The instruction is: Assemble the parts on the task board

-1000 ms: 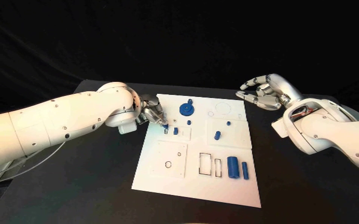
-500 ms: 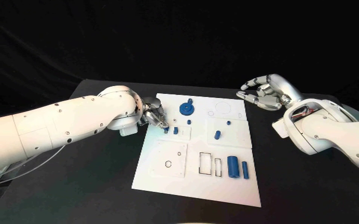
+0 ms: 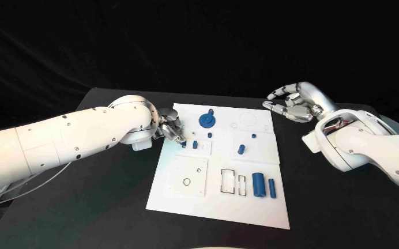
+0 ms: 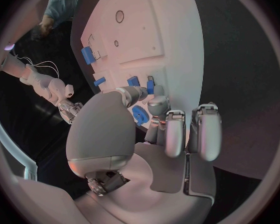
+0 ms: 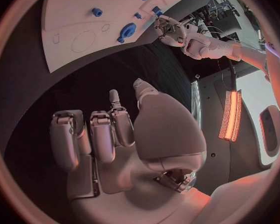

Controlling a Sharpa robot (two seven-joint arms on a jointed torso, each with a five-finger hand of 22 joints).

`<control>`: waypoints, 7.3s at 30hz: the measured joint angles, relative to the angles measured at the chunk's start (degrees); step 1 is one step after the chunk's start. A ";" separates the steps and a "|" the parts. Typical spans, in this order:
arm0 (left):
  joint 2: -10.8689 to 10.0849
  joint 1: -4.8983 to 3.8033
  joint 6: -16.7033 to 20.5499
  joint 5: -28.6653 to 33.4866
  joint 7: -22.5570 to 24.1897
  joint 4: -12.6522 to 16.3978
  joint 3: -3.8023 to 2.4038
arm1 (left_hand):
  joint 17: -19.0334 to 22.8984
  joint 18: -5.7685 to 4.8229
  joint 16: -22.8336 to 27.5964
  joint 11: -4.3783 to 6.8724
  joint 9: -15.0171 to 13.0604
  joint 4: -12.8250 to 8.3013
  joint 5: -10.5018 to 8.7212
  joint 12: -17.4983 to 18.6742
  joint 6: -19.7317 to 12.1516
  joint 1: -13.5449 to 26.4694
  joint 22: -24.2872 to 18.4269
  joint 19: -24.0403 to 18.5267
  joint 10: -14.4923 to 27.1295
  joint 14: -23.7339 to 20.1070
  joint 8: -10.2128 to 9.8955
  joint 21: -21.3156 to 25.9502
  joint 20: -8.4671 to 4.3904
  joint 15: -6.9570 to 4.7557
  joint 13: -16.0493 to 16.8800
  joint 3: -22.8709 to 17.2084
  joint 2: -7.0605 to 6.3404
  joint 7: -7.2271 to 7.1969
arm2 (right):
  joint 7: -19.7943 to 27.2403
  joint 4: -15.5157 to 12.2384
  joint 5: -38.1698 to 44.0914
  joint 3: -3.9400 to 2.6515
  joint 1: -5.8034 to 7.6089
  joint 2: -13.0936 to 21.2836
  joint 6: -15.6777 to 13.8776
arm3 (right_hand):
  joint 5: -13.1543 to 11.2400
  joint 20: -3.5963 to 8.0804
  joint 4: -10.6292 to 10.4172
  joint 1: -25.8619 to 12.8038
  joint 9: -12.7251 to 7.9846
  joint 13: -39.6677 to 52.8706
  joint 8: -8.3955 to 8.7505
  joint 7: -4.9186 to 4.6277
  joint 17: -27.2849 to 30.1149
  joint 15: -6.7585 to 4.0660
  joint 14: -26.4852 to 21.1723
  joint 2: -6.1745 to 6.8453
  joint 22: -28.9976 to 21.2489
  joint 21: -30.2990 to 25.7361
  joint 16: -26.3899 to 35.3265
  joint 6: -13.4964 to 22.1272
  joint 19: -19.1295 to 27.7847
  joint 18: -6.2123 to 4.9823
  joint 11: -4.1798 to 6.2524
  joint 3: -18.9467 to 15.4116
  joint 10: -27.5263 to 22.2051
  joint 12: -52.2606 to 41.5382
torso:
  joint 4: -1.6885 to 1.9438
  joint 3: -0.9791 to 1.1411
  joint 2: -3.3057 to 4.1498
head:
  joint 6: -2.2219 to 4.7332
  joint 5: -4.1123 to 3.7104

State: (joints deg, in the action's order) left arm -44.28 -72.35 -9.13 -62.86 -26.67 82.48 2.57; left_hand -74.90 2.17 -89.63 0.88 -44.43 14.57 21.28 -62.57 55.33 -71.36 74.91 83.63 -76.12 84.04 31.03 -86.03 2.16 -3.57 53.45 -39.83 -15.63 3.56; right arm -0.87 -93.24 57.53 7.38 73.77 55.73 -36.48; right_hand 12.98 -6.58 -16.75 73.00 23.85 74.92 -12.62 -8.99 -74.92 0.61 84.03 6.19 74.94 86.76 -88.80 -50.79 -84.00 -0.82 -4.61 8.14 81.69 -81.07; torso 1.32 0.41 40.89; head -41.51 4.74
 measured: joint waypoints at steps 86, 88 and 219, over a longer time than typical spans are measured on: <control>2.80 -0.25 -2.90 -1.80 -3.75 -1.36 0.27 | 0.00 0.00 0.00 1.47 0.74 -1.61 0.22 -1.33 3.56 8.06 -0.01 0.42 -3.47 0.00 -0.67 -0.62 -0.42 -1.26 2.04 5.78 1.58 -2.36 | 0.03 -0.36 -0.06 0.00 -0.02 0.21 -0.20 | 0.23 0.00 0.00 -0.24 0.01 0.03 0.00 0.00 0.00 0.00 0.00 -0.24 -0.01 -0.23 0.00 0.00 0.00 0.00 0.00 0.00 0.00 0.00 | 0.03 0.00 -0.02 | -0.36 -0.31; 2.77 -0.23 -2.78 -1.80 -3.76 -1.38 0.27 | 0.00 0.00 0.00 1.47 0.88 -0.62 0.22 -1.32 3.72 8.61 -0.01 0.42 -3.47 0.00 -1.00 -0.62 -0.42 -1.26 2.03 7.08 1.32 -2.26 | 0.04 -0.35 -0.06 0.00 -0.02 0.20 -0.22 | 0.23 0.00 0.00 -0.24 0.01 0.03 0.00 0.00 0.00 0.00 0.00 -0.24 -0.01 -0.23 0.00 0.00 0.00 0.00 0.00 0.00 0.00 0.00 | 0.03 0.00 -0.02 | -0.35 -0.31; 11.55 3.38 15.74 -25.88 21.00 -7.20 1.08 | 16.43 4.44 11.26 -5.09 19.07 -7.72 -2.66 36.18 -0.93 -15.42 -4.84 -12.33 16.19 -5.99 -12.11 10.40 3.58 3.79 -41.08 6.60 1.98 4.39 | 0.45 -0.11 -0.15 -0.01 -0.20 -0.15 -0.57 | 0.45 0.00 0.00 -0.46 -0.02 0.02 0.00 0.00 0.02 0.00 0.00 -0.46 0.00 -0.82 0.23 0.00 0.00 0.00 0.21 0.00 -0.21 0.44 | 0.04 -0.02 0.03 | 0.16 -1.91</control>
State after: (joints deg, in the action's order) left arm -32.74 -68.97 6.61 -88.74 -5.67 75.28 3.65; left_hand -58.47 6.61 -78.37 -4.21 -25.37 6.85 18.63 -26.39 54.40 -86.78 70.07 71.30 -59.94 78.05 18.92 -75.63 5.74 0.22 12.37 -33.23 -13.65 7.95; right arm -0.42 -93.36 57.38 7.38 73.58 55.58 -37.06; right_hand 13.43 -6.58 -16.75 72.54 23.83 74.94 -12.62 -8.99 -74.90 0.61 84.03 5.73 74.94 85.93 -88.57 -50.79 -84.00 -0.82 -4.41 8.14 81.48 -80.63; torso 1.36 0.40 40.92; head -41.35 2.82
